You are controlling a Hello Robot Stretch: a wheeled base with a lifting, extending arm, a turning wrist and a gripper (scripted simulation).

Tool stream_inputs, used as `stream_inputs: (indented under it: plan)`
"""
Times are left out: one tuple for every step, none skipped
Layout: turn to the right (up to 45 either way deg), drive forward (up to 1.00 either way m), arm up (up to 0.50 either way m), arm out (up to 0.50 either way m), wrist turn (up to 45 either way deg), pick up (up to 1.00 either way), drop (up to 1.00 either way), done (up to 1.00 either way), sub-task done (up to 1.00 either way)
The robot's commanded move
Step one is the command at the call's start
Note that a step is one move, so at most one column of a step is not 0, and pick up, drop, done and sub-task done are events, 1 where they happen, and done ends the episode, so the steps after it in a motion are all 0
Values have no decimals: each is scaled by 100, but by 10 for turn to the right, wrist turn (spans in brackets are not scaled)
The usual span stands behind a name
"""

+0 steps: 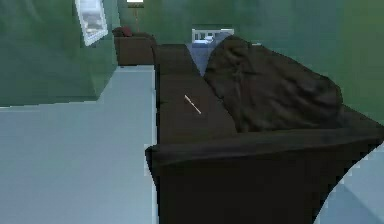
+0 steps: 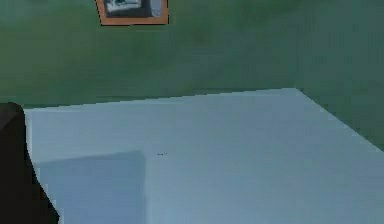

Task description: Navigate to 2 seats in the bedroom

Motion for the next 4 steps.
stream_inputs:
  plan:
    - [0, 0, 0, 0, 0, 0, 0, 0, 100]
    - [-450, 0, 0, 0, 0, 0, 0, 0, 0]
    - [-120, 0, 0, 0, 0, 0, 0, 0, 0]
    - [0, 30, 0, 0, 0, 0, 0, 0, 0]
